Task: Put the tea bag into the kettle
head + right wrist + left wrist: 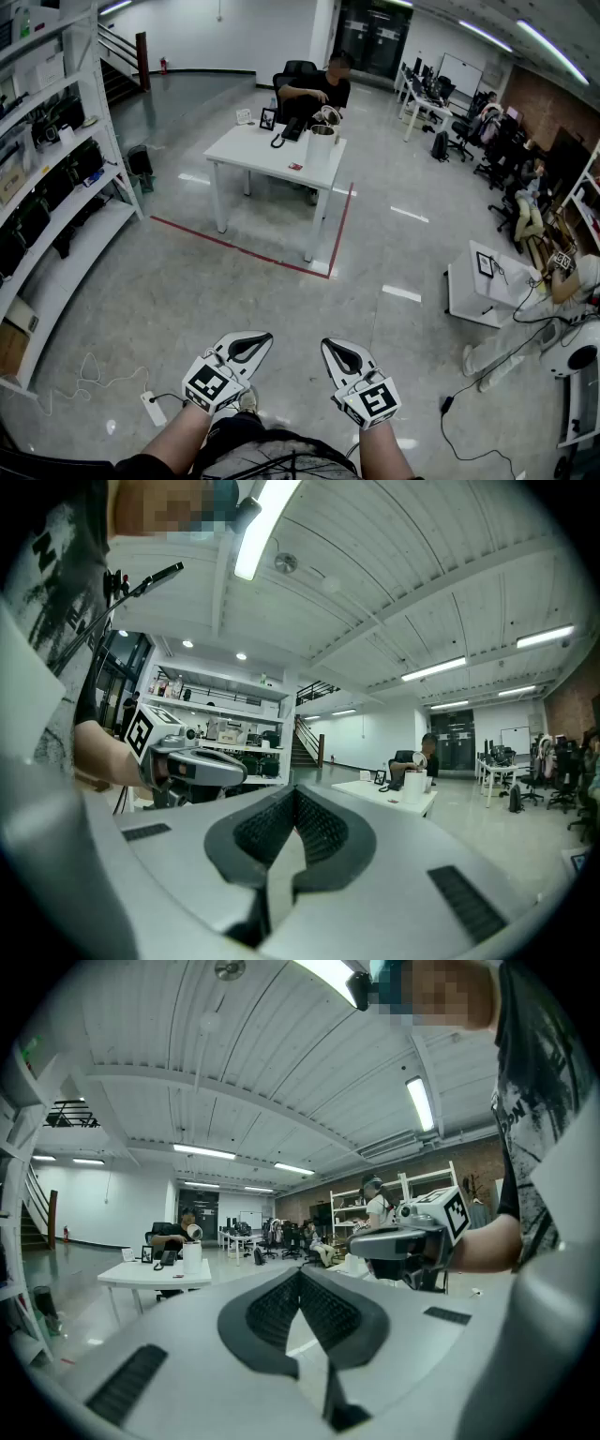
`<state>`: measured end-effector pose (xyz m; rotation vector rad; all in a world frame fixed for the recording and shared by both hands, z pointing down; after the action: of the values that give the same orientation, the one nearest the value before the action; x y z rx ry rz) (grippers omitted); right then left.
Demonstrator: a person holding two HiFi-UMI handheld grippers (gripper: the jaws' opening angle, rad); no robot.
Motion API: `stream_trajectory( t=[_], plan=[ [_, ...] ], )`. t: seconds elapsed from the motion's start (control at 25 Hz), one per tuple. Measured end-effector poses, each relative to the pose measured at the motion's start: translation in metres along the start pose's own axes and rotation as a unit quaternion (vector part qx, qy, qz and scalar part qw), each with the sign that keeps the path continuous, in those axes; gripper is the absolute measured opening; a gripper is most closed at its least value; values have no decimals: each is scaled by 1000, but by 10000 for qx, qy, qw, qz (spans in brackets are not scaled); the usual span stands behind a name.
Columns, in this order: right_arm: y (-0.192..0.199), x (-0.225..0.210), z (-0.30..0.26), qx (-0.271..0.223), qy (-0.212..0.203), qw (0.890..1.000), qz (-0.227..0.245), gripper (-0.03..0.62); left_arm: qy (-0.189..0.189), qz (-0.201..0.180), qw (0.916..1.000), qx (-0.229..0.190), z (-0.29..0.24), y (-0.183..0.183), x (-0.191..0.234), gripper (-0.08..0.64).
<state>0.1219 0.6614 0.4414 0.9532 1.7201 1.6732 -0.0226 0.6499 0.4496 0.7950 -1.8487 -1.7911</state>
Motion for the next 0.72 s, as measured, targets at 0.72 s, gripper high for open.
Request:
stream_trajectory(
  t=[0.72],
  plan=[
    [-10,13,13,-288,-100,9992,-275,10,-1,-42,10000,34,11,-5,-16,9]
  ],
)
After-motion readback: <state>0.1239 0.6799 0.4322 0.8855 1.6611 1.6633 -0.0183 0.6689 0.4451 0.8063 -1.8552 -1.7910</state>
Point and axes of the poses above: the fingertips, and each gripper's own axes: z backward along the fingers, x to its left, y out of its underside, the point moved 3 cm from there along z, backward along the fingers, and after that the axes turned 10 degrees about -y, right-handed, at the moved point
